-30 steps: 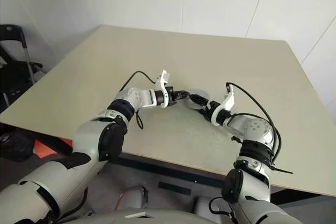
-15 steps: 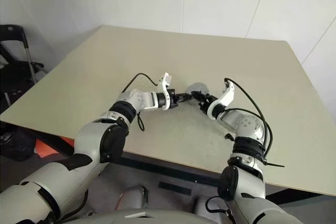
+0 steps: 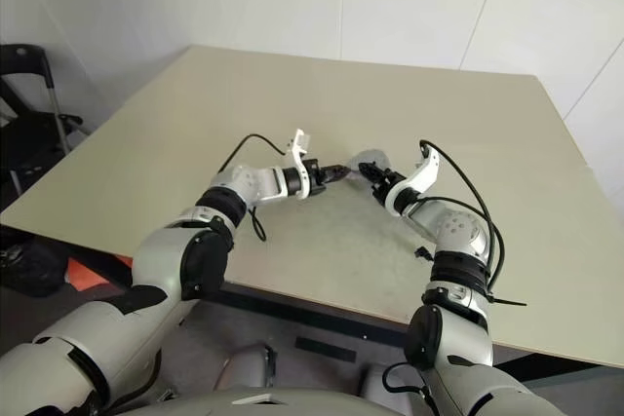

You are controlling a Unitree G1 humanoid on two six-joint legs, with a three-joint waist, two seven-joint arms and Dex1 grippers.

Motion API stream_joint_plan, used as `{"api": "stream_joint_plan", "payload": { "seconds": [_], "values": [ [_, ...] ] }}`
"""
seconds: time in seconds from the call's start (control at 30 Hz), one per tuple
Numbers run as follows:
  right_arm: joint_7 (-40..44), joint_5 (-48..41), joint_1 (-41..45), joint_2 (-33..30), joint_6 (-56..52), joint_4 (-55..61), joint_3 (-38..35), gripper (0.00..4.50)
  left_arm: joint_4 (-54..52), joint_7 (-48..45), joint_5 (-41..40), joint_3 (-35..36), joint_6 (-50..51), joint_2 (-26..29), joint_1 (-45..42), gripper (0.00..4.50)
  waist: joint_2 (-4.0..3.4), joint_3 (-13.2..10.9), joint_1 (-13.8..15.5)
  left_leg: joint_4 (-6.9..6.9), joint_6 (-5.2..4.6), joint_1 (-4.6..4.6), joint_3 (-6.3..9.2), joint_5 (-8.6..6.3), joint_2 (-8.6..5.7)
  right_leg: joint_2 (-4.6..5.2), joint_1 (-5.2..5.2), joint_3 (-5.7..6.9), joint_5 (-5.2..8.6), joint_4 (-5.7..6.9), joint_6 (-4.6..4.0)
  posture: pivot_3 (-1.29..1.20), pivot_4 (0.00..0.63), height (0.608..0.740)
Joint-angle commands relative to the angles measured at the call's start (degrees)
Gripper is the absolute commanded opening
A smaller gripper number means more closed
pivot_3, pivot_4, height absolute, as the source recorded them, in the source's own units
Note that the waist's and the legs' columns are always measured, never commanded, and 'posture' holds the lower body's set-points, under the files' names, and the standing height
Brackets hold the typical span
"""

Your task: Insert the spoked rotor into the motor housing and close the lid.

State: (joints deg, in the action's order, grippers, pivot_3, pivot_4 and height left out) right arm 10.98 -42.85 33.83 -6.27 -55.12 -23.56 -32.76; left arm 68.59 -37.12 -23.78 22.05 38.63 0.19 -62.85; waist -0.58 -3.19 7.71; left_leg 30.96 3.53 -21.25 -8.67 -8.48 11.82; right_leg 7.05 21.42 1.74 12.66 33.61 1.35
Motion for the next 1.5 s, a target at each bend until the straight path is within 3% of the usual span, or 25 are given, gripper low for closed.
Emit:
{"api": "stream_joint_plan", "payload": {
  "seconds": [0.03,0.2,0.3,0.43,0.67,0.7,0.8,0.97,1.5],
  "values": [
    [-1.1,-4.0,1.3,-0.6,-0.3,4.4,-2.0,2.0,-2.9,0.0,-4.0,4.2,-2.8,2.8,-0.1,0.0,-0.01,0.0,0.0,0.0,0.0,-0.12,0.0,0.0,0.0,0.0,0.11,0.0,0.0,-0.01,0.0,0.0,0.0,0.74],
    [-1.9,-12.6,3.5,1.2,-5.0,9.0,-3.8,2.0,-3.4,-0.4,-8.5,9.3,-1.1,7.9,1.6,0.0,-0.04,0.0,0.0,0.05,-0.04,-1.11,0.0,0.39,0.04,-0.08,1.15,0.02,-0.74,0.11,-0.46,0.0,0.0,0.74],
    [-3.9,-18.8,4.8,2.5,-8.8,10.7,-5.1,2.0,-4.4,-0.8,-9.9,10.5,-0.2,9.7,2.6,0.59,-0.05,0.0,0.0,0.13,-0.49,-1.97,0.03,0.38,0.13,-0.44,1.95,0.1,-0.89,0.15,-0.26,0.0,0.0,0.74],
    [-6.9,-26.3,5.8,4.5,-13.7,14.2,-4.0,2.0,-6.4,-1.6,-11.8,10.9,2.8,10.0,4.2,1.94,-0.04,0.0,0.3,0.25,-0.71,-2.37,0.04,0.26,0.27,-0.6,2.21,0.15,-0.81,0.08,-0.37,0.0,0.0,0.74],
    [-10.4,-32.0,6.0,4.7,-14.3,15.3,-1.6,2.0,-9.8,-3.0,-18.1,13.3,10.7,8.6,5.6,4.34,-0.04,0.0,1.5,0.32,-0.55,-2.34,-0.02,0.11,0.34,-0.51,2.16,0.25,-0.76,0.19,-0.44,0.0,0.0,0.74],
    [-10.7,-32.5,5.8,4.6,-14.3,15.4,-1.3,2.0,-8.7,-2.6,-20.3,15.1,13.7,8.9,5.3,4.46,-0.04,0.0,1.5,0.35,-0.47,-2.24,-0.02,0.16,0.36,-0.5,2.04,0.27,-0.68,0.22,-0.58,0.0,0.0,0.74],
    [-11.5,-33.7,5.6,4.3,-14.0,15.6,-0.5,2.0,-7.1,-2.7,-25.5,19.3,20.6,9.7,5.0,4.46,-0.04,0.0,1.3,0.37,-0.27,-1.96,-0.02,0.29,0.38,-0.49,1.81,0.23,-0.68,0.24,-0.59,0.0,0.0,0.74],
    [-12.3,-36.9,5.3,4.0,-14.0,16.8,0.8,2.0,-6.7,-2.0,-28.1,20.5,27.3,9.0,5.6,4.46,-0.05,0.0,1.2,0.36,0.16,-1.85,0.03,0.55,0.64,-0.59,1.76,0.21,-0.86,0.33,-0.46,0.0,0.0,0.74],
    [-12.2,-38.6,3.9,1.1,-11.8,18.8,6.4,2.0,-6.7,0.9,-30.3,20.3,28.7,-0.1,0.9,4.46,-0.04,0.0,1.6,0.47,0.2,-1.92,0.07,0.59,0.73,-0.69,1.76,0.26,-0.99,0.37,-0.27,0.0,0.0,0.74]
  ]
}}
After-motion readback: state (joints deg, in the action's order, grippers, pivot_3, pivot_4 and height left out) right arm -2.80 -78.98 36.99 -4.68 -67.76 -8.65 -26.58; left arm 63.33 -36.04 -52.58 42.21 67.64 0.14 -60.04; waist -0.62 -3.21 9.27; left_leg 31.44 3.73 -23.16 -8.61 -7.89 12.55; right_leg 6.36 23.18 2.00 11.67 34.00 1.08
